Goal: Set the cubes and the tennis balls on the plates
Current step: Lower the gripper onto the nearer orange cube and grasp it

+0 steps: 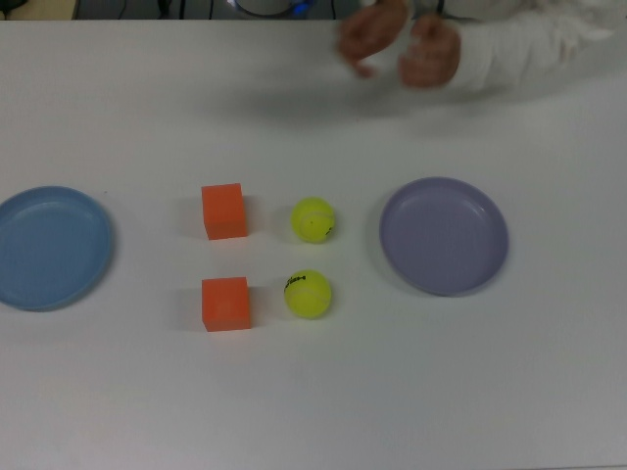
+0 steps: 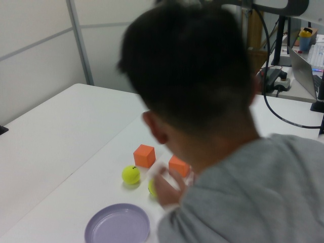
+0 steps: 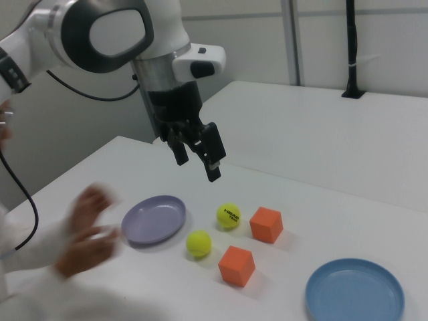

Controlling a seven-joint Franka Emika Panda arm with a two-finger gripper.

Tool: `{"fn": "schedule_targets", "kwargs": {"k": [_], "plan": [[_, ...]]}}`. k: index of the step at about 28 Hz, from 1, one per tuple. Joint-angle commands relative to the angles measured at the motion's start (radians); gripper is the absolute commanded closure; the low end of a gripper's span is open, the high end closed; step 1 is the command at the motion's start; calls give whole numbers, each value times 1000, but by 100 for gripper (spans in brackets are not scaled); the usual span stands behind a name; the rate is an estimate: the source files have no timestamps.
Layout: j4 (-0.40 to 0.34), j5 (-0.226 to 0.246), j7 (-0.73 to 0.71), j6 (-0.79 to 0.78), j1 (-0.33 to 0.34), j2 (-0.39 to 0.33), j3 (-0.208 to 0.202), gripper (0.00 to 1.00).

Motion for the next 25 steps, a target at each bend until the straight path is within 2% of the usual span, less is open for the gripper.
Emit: {"fn": "schedule_targets", "kwargs": {"k": [1,6,9,16,21,22,25], "plan": [[-22,41,-32,57,29,13,12,0],[-22,44,-31,133,58,90,12,0],[-24,66,-29,262,72,155,12,0],[-27,47,-32,435,121,314,12,0],[-59,-3,-20,606,152,409,12,0],[-60,-29,-17,668,165,440,12,0],[-60,-68,3,733,179,475,12,0]]}}
